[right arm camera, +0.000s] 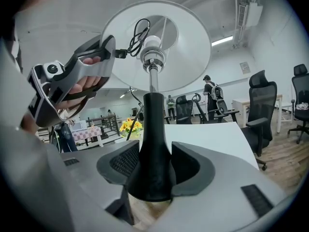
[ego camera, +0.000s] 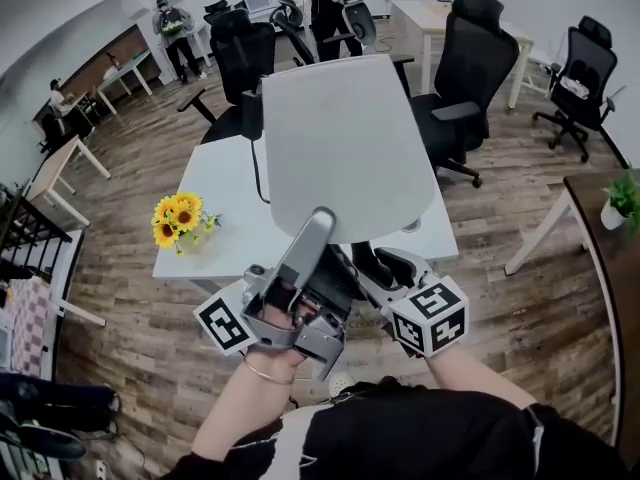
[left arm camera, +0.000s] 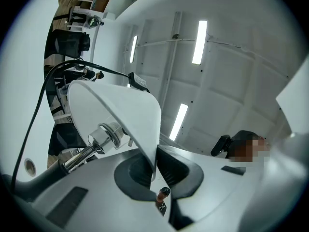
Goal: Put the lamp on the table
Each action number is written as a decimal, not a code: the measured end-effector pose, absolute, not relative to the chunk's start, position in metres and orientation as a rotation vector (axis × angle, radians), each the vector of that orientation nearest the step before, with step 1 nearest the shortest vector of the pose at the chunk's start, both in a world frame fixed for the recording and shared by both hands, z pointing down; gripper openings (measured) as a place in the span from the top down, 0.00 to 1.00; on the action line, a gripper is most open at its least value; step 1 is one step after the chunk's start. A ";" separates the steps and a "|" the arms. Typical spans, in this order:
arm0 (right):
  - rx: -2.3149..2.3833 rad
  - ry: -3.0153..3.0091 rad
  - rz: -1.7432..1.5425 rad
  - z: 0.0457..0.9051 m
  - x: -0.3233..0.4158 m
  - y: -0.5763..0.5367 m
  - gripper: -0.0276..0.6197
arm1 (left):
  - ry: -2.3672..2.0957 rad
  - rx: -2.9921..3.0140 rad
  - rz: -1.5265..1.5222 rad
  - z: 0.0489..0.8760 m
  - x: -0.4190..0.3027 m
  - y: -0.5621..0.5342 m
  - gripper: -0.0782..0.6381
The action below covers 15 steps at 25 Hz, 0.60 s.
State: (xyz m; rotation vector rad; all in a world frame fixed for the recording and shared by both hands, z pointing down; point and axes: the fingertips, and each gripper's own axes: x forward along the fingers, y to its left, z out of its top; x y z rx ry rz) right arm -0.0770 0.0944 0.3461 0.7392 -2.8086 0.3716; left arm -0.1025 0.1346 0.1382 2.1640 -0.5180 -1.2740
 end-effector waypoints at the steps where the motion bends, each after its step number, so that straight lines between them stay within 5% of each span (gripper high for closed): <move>1: 0.749 -2.807 0.362 0.346 -0.086 0.092 0.62 | -0.510 2.172 -1.263 0.138 -0.110 0.131 0.87; 15: 0.828 -2.757 0.323 0.355 -0.191 0.063 0.63 | -0.434 2.180 -1.212 0.148 -0.214 0.100 0.87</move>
